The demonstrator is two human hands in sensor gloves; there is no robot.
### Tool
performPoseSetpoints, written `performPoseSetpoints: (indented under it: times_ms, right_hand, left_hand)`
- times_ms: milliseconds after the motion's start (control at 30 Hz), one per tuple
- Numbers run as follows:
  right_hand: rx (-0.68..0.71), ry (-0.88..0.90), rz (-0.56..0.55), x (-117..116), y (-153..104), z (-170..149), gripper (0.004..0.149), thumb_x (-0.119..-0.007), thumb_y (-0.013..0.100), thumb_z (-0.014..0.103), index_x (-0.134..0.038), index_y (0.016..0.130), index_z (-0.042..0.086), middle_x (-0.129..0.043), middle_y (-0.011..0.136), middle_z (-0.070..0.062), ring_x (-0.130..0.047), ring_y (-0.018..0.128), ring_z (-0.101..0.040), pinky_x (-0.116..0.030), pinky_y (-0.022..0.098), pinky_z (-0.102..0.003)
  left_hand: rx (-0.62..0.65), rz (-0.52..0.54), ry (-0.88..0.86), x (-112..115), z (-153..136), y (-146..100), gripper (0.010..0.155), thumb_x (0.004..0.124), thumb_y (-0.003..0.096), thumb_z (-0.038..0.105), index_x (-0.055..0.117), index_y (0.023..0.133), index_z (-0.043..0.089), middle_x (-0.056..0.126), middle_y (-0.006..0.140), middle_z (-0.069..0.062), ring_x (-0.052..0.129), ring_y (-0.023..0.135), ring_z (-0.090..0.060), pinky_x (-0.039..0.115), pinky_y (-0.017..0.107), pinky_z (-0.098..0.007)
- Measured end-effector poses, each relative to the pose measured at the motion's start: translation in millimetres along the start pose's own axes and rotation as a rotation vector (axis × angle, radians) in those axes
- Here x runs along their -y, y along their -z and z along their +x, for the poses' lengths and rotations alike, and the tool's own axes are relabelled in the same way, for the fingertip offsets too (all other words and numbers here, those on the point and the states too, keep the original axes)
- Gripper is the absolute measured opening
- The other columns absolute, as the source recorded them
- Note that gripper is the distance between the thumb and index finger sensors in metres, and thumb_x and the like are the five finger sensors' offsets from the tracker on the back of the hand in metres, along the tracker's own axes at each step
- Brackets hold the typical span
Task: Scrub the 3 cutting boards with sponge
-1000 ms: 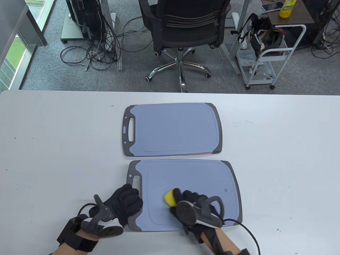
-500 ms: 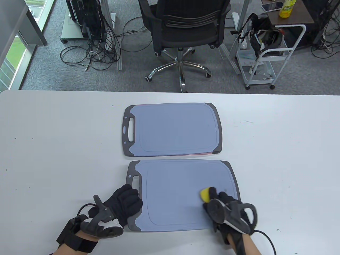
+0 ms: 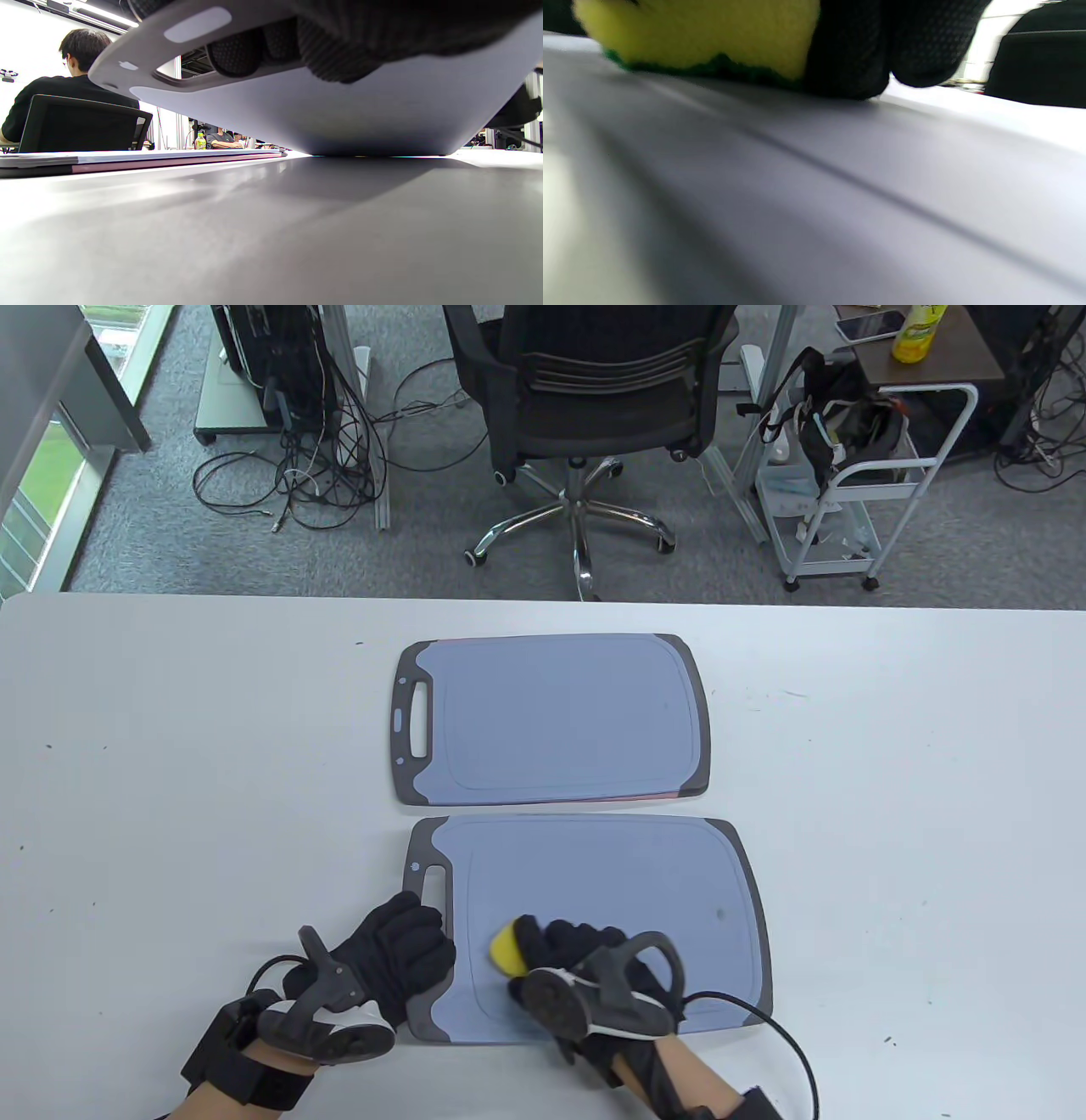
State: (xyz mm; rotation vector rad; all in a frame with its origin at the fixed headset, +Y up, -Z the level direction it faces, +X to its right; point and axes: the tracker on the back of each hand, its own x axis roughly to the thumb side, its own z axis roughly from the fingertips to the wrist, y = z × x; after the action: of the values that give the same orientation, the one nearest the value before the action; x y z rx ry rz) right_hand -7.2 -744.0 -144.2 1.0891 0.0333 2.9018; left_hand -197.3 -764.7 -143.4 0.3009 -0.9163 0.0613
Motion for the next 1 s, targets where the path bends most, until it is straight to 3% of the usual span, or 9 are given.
performPoseSetpoints:
  times_ms: [67,200,300,400,467,533,667,867,1000]
  right_hand:
    - [-0.037,-0.049,-0.027,0.6,4.7,13.1,0.07,-0.068,0.046,0.053,-0.062,0.1,0.009,-0.078,0.076,-0.011,-0.088,0.052,-0.02,-0.077,0.05,-0.046]
    - [-0.113,0.003,-0.037,-3.0,-15.4,-21.8,0.068,-0.069,0.045,0.054,-0.062,0.101,0.014,-0.078,0.077,-0.01,-0.089,0.052,-0.02,-0.077,0.048,-0.046]
    - [-0.331,-0.12,0.047,-11.2,-58.3,-84.7,0.068,-0.066,0.046,0.054,-0.06,0.101,0.014,-0.079,0.078,-0.009,-0.09,0.053,-0.02,-0.078,0.049,-0.045]
    - [-0.603,-0.073,0.068,-23.3,-118.0,-159.1,0.068,-0.067,0.046,0.053,-0.061,0.101,0.013,-0.079,0.077,-0.011,-0.09,0.052,-0.022,-0.078,0.048,-0.046]
    - [-0.755,-0.045,0.091,-28.8,-149.7,-194.7,0.068,-0.068,0.047,0.052,-0.062,0.101,0.011,-0.079,0.077,-0.012,-0.09,0.052,-0.023,-0.077,0.048,-0.047]
    - [-0.766,0.023,0.067,-30.7,-159.6,-204.3,0.068,-0.069,0.047,0.052,-0.061,0.101,0.012,-0.08,0.077,-0.012,-0.09,0.052,-0.023,-0.077,0.047,-0.047]
    - [-0.649,-0.119,0.081,-21.6,-121.3,-174.0,0.069,-0.068,0.047,0.052,-0.064,0.099,0.007,-0.081,0.075,-0.012,-0.091,0.051,-0.022,-0.079,0.047,-0.046]
    - [-0.083,0.009,-0.013,-2.6,-20.7,-32.7,0.069,-0.069,0.046,0.053,-0.062,0.1,0.01,-0.079,0.075,-0.012,-0.089,0.051,-0.021,-0.077,0.048,-0.046]
    - [0.013,-0.055,-0.03,3.2,1.3,14.4,0.07,-0.067,0.046,0.054,-0.062,0.099,0.009,-0.078,0.075,-0.01,-0.089,0.051,-0.02,-0.078,0.049,-0.045]
  left_hand:
    - [-0.012,-0.005,0.0,0.4,-1.5,0.1,0.043,0.087,0.0546,0.037,0.063,0.09,0.027,0.076,0.09,0.004,0.079,0.094,-0.025,0.062,0.075,-0.055]
    - [0.007,0.003,0.007,-0.3,0.5,-0.6,0.044,0.086,0.0552,0.038,0.063,0.091,0.028,0.076,0.09,0.005,0.078,0.094,-0.024,0.062,0.075,-0.055]
    - [0.002,0.002,0.005,0.0,0.0,-0.4,0.044,0.086,0.0551,0.038,0.063,0.091,0.028,0.076,0.09,0.005,0.078,0.094,-0.024,0.061,0.075,-0.054]
    - [0.001,0.002,0.008,-0.2,0.2,-0.5,0.044,0.086,0.0552,0.038,0.063,0.091,0.028,0.076,0.09,0.005,0.078,0.094,-0.024,0.061,0.075,-0.055]
    - [0.002,0.002,0.007,-0.1,0.1,-0.5,0.044,0.085,0.0554,0.038,0.062,0.091,0.028,0.075,0.091,0.005,0.078,0.094,-0.024,0.061,0.075,-0.055]
    - [0.001,0.002,0.005,-0.1,0.0,-0.3,0.043,0.085,0.0556,0.038,0.062,0.091,0.028,0.075,0.091,0.005,0.077,0.094,-0.024,0.061,0.075,-0.055]
    - [-0.008,-0.006,-0.01,0.6,-2.0,0.2,0.043,0.085,0.0557,0.037,0.062,0.091,0.028,0.074,0.091,0.005,0.076,0.095,-0.025,0.059,0.076,-0.055]
    - [0.0,-0.004,-0.003,0.6,-1.0,0.1,0.043,0.085,0.0554,0.037,0.063,0.091,0.028,0.075,0.091,0.005,0.077,0.094,-0.025,0.06,0.075,-0.055]
    - [-0.003,0.002,0.003,-0.1,-0.9,-0.4,0.043,0.086,0.055,0.037,0.063,0.09,0.027,0.076,0.09,0.004,0.078,0.094,-0.025,0.061,0.075,-0.055]
